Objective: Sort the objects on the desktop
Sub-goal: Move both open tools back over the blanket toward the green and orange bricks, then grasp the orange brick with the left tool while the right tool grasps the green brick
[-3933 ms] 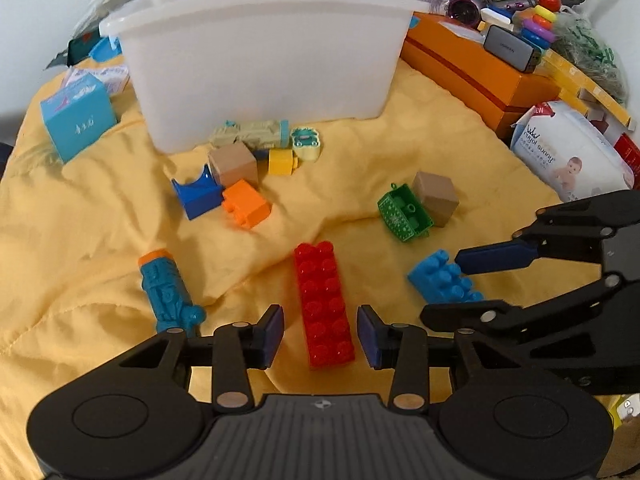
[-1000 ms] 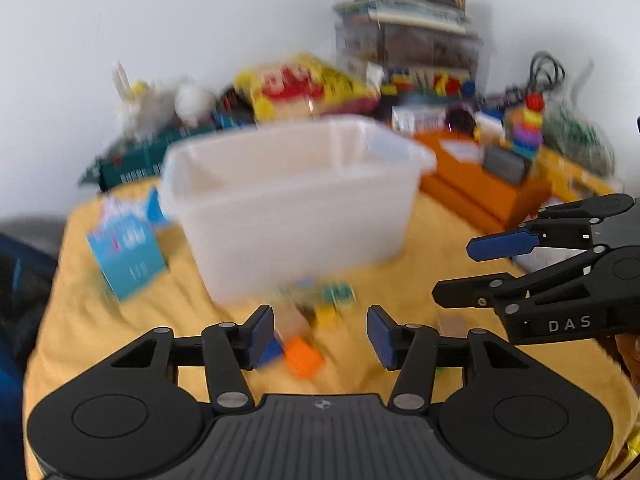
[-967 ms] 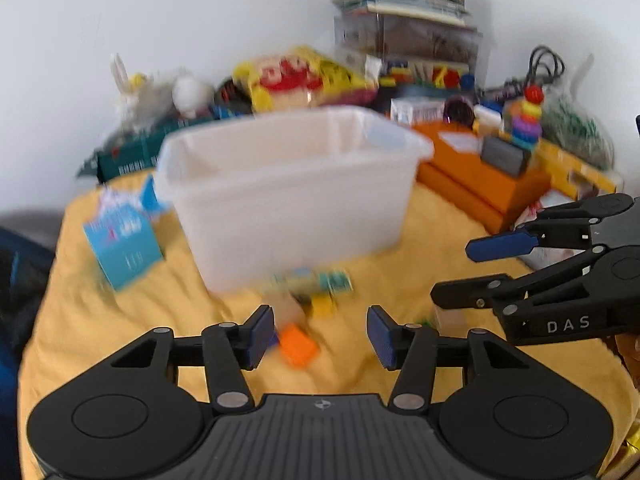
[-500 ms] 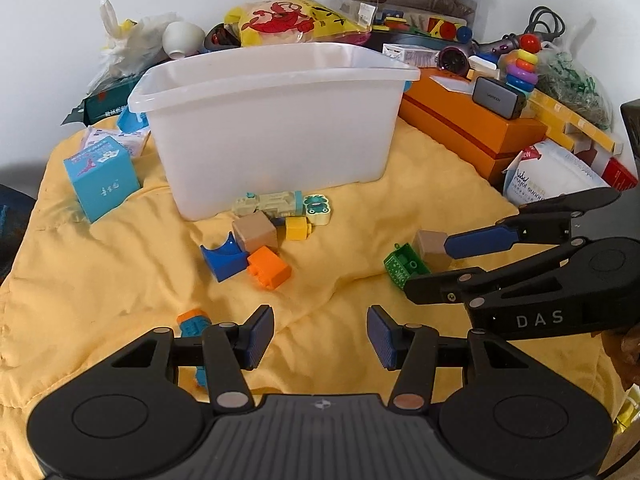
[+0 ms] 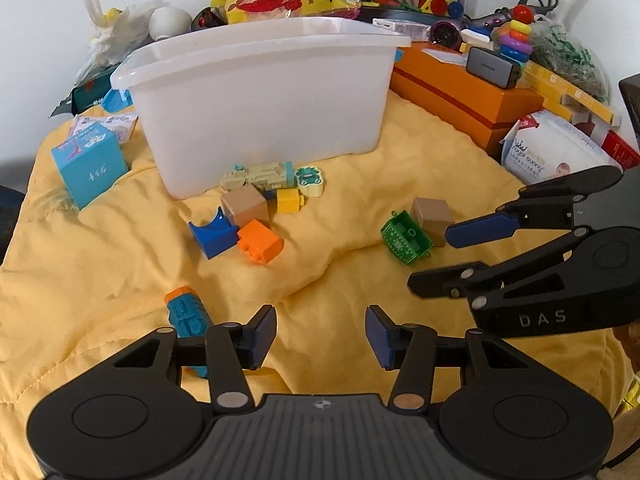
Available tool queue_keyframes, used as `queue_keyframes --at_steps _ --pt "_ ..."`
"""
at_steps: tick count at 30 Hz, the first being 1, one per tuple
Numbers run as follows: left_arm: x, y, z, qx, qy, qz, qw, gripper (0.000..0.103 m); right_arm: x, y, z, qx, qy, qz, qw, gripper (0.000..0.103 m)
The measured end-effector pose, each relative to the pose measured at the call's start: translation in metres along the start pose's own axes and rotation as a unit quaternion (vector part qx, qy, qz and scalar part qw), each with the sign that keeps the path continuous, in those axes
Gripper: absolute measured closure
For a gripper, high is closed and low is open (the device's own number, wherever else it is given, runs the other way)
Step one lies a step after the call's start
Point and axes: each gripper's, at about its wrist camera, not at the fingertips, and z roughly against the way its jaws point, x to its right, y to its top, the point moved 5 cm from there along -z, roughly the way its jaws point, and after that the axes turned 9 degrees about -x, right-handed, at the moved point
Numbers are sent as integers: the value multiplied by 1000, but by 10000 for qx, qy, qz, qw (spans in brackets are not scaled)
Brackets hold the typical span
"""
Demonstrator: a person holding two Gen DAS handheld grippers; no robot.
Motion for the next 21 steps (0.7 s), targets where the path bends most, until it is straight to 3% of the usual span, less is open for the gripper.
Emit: queue_keyframes --at_steps 5,13,17,20,21 --pt "-7 -1 1 24 70 77 9999 49 2 9 -6 57 -74 37 9999 57" --pt "-13 1 2 73 160 108 9998 49 -21 18 -8 284 -519 776 9952 68" --pt "-14 2 0 72 137 88 9998 49 -19 16 -23 20 -651 803 9946 68" --pt "-14 2 -1 66 136 69 9999 49 -7 18 -32 -113 -985 704 9926 69" --pt "-14 3 -2 66 132 51 9999 49 -2 18 -35 -171 -929 600 9937 77"
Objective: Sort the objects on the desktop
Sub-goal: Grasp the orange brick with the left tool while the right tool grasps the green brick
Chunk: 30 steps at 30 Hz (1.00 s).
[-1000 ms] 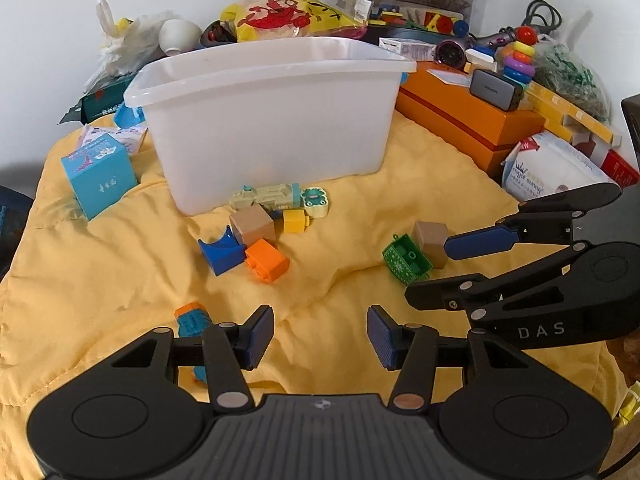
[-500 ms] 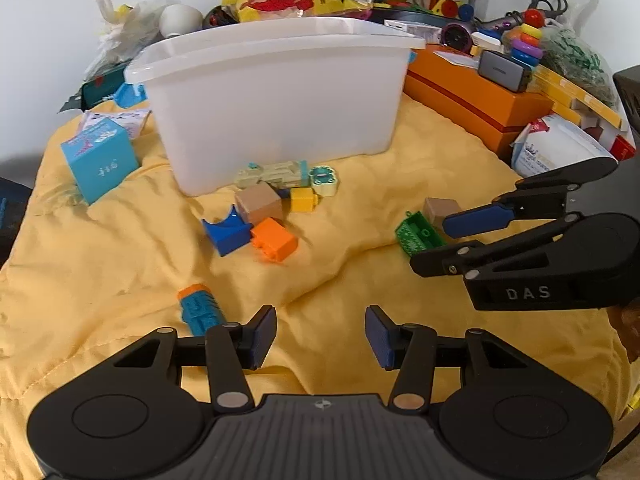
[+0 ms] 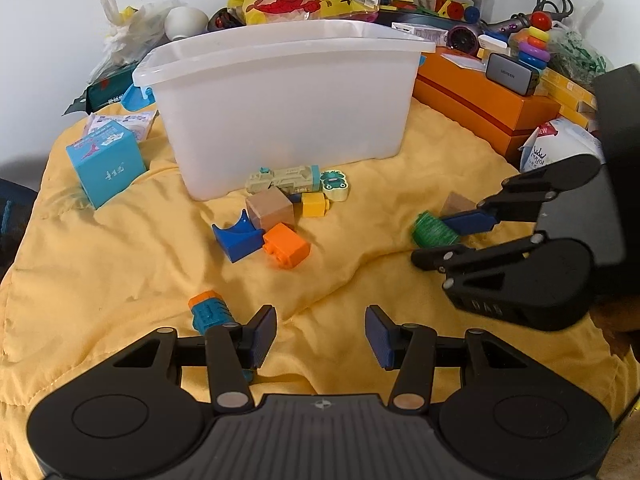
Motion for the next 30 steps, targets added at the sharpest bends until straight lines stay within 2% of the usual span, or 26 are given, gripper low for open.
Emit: queue_keyframes --at_steps 3,5,8,10,12,13,15,19,22,26,30 --pt "-1 8 -5 29 18 -43 10000 49 5 -2 5 48 304 -147 9994 80" --pt "-2 18 -11 65 -12 12 10000 49 7 -5 18 120 688 -367 9969 80" --pt "-9 34 -28 -13 -18 341 9994 51 5 -12 31 73 1069 -558 9927 80" --pt "-17 42 -40 -137 -92 782 9968 55 4 -19 34 -18 1321 -711 9887 80" --pt "-26 47 -51 -234 -223 1274 9913 61 1 -25 34 -58 1349 -746 9880 80" --pt "-30 48 -56 -269 -240 1436 9890 72 -1 -26 33 -81 1352 -758 9879 80" --pt "-33 49 -63 -211 -331 1569 9868 75 -2 -29 32 -112 1362 -796 9874 80" --pt "-23 44 -51 -162 -307 955 9948 75 -3 -33 36 -59 1378 -796 9872 80" --pt "-4 26 -31 -239 -64 -125 9996 75 2 -34 30 -111 1613 -958 9822 80" --pt "15 4 -18 -394 108 -940 9947 75 3 -31 22 -192 1959 -1121 9740 80" --pt "31 -6 -22 -468 208 -1317 9900 74 1 -31 14 -348 2046 -1112 9719 79"
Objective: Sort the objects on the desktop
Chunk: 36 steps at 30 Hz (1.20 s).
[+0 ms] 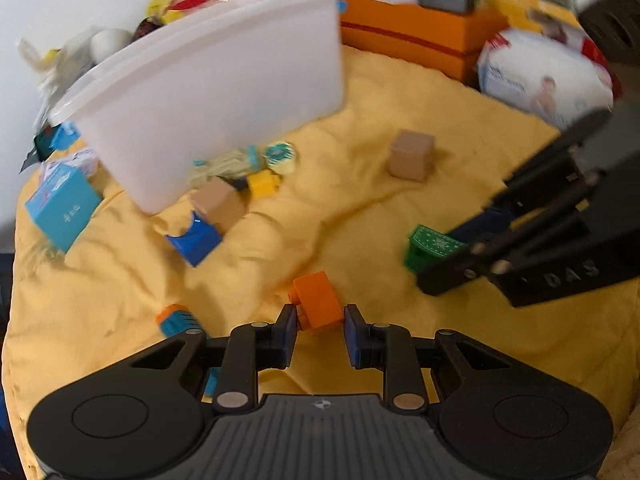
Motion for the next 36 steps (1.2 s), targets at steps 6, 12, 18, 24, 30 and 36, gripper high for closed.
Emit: queue_keyframes --at_steps 6,12,18,24,30,36 --pt "4 0 -2 9 -162 163 9997 74 1 -3 11 143 -367 255 9989 69" --pt "6 1 2 74 -180 333 9993 73 4 1 27 587 -958 539 9922 62" --pt "16 7 7 166 -278 354 9988 72 15 0 33 604 -1189 425 9902 62" --pt "29 9 14 302 -282 217 9989 72 15 -4 42 685 -1272 647 9874 61" --pt "25 3 23 325 -372 563 9972 71 -3 -11 42 606 -1323 1280 9810 62" --pt "10 -2 24 237 -264 1079 9935 71 -24 -10 32 561 -1244 1732 9754 72"
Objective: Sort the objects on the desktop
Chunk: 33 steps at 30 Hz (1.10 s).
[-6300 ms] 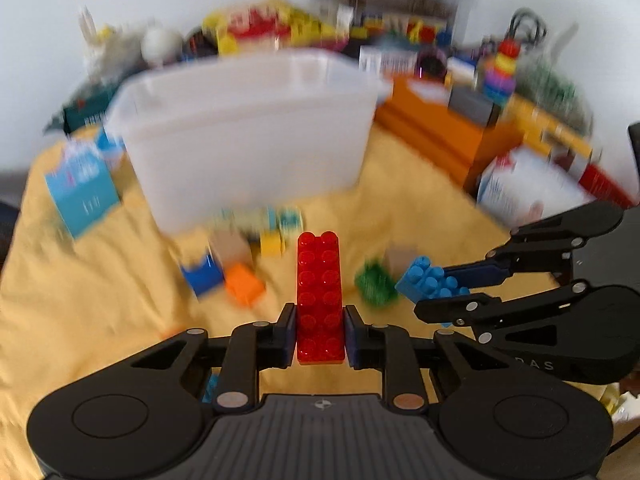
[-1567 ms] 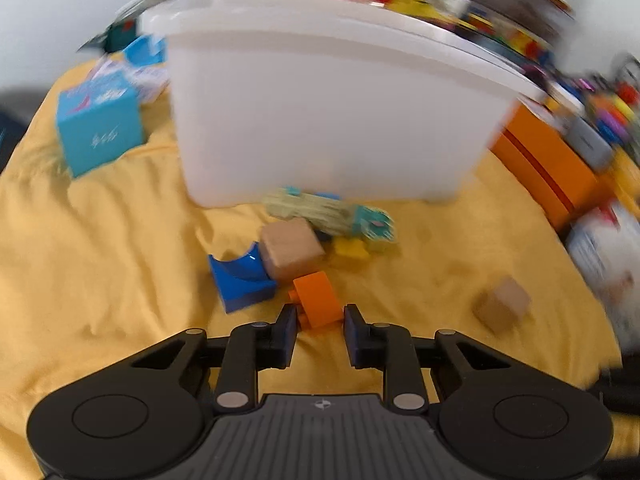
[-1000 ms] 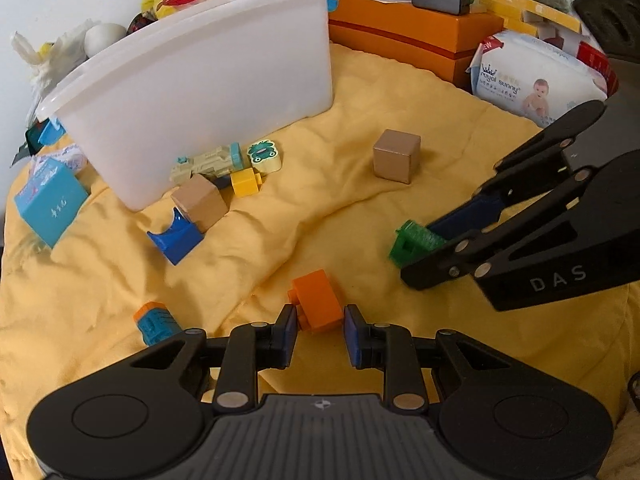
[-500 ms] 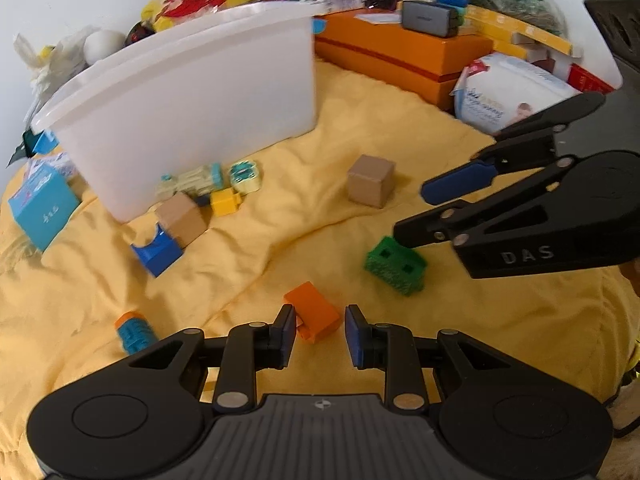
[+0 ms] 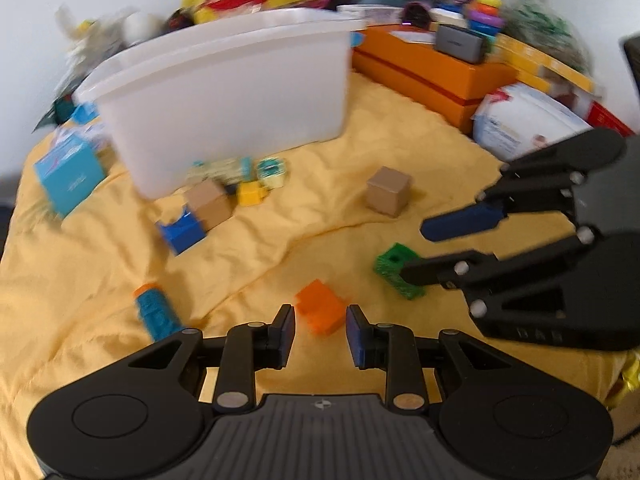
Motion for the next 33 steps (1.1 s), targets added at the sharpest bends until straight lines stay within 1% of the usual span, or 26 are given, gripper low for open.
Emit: queue_keyframes --at_steps 4,5,7,8,9,11,14,17,20,23,25,26,29,31,32,33 --pt "-16 -3 0 -56 11 433 9990 71 -17 -1 -7 -35 114 370 9992 75" --pt "-20 -3 -1 -72 -33 534 9985 71 -20 -2 -9 -73 82 450 9989 76" --pt "-22 -3 -4 -142 -156 666 9976 71 -22 -5 -18 -237 -183 548 9980 76" --pt "-21 -2 -7 -183 -242 710 9970 71 -20 -7 -21 -299 -316 547 9976 76" --pt "-20 -1 -10 -217 -328 763 9963 71 -17 -7 -20 -271 -402 520 9975 76" --pt "-19 1 -16 -290 -446 907 9945 71 -14 -6 -14 -195 -369 450 9981 76" --pt "-21 2 -20 -333 -532 1103 9919 71 -11 -4 0 110 -285 253 9992 76" --pt "-24 5 -25 -399 -639 1275 9890 71 -3 -2 2 129 -245 4 9996 76" --pt "-29 10 -34 -475 -788 1538 9838 71 1 -4 1 85 -244 -138 9996 75" --pt "-31 16 -33 -404 -963 1728 9794 72 3 -5 2 107 -270 -181 9994 75" --pt "-35 18 -28 -345 -1194 1921 9735 72 4 -5 3 114 -278 -200 9993 75" --pt "-37 17 -27 -341 -1248 2054 9701 72 4 -5 3 118 -278 -217 9993 75" --pt "-48 14 -35 -424 -1261 2537 9581 72 7 -6 2 112 -270 -279 9992 74" --pt "-51 13 -42 -497 -1355 2755 9504 71 7 -6 2 107 -268 -299 9991 74" --pt "-50 14 -44 -488 -1368 2734 9509 70 8 -7 2 102 -261 -311 9991 74" --pt "-48 17 -46 -436 -1327 2610 9552 71 8 -7 2 95 -250 -327 9991 74"
